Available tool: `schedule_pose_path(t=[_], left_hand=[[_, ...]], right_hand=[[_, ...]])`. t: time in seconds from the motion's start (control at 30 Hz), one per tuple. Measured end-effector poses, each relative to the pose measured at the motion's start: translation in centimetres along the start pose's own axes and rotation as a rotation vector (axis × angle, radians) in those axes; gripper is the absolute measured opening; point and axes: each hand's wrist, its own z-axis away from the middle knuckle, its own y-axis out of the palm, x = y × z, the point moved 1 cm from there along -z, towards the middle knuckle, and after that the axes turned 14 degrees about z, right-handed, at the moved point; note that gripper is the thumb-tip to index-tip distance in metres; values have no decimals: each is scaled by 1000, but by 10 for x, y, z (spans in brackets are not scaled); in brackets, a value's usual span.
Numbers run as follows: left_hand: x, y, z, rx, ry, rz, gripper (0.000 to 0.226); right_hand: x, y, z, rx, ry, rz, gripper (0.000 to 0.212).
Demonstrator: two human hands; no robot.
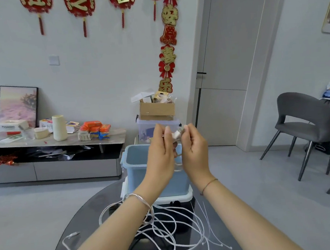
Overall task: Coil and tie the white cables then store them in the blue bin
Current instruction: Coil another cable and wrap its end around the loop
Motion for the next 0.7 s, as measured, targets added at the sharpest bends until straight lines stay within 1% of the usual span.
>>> schedule_pose_path(t=[0.1, 0.17, 0.33, 0.43, 0.53, 0.7], left_hand=[[21, 1, 1, 49, -73, 21, 23], [32, 4, 5, 80, -89, 2, 23], [52, 19, 23, 133, -73, 32, 29], [65, 28, 34, 124, -71, 85, 20], [84, 32, 40, 128, -126, 129, 12], [112, 37, 50, 133, -242, 164, 19]], right_hand=[[-15, -5, 12, 58, 93, -42, 32], [-22, -10, 18, 87, 121, -72, 33], [-44, -23, 28, 57, 227, -63, 41], [-56, -28, 36, 45, 247, -34, 34], [-70, -32, 46, 46, 282, -41, 30], [-98, -38, 65, 147, 390, -49, 27]])
